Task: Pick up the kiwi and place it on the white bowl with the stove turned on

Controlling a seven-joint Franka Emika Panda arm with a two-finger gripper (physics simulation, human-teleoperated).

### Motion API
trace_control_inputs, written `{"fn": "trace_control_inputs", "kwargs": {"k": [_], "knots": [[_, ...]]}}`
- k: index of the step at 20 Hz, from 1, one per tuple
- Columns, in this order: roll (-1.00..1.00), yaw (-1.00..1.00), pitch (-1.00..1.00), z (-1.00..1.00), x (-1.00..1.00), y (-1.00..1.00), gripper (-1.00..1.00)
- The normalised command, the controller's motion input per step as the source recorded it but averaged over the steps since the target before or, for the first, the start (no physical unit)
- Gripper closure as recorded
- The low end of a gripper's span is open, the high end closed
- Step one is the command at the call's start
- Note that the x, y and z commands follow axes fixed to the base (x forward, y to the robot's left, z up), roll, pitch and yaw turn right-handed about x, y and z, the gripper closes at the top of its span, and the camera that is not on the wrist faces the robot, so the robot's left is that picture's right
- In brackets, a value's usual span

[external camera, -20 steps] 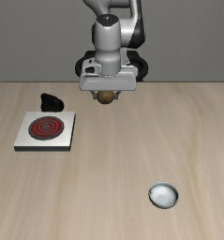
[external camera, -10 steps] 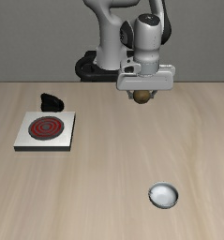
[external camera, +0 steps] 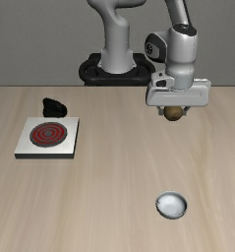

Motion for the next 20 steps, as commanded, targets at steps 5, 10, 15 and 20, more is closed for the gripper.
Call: {"fn": "trace_control_inputs", "kwargs": {"k": [5,10,15,20], "knots": [[0.0,0.0,0.0,0.0,1.0,0.0,1.0],[0.0,0.0,0.0,0.0,1.0,0.0,1.0],[0.0,0.0,0.0,0.0,1.0,0.0,1.0],[0.0,0.0,0.0,0.0,1.0,0.0,1.0]]}}
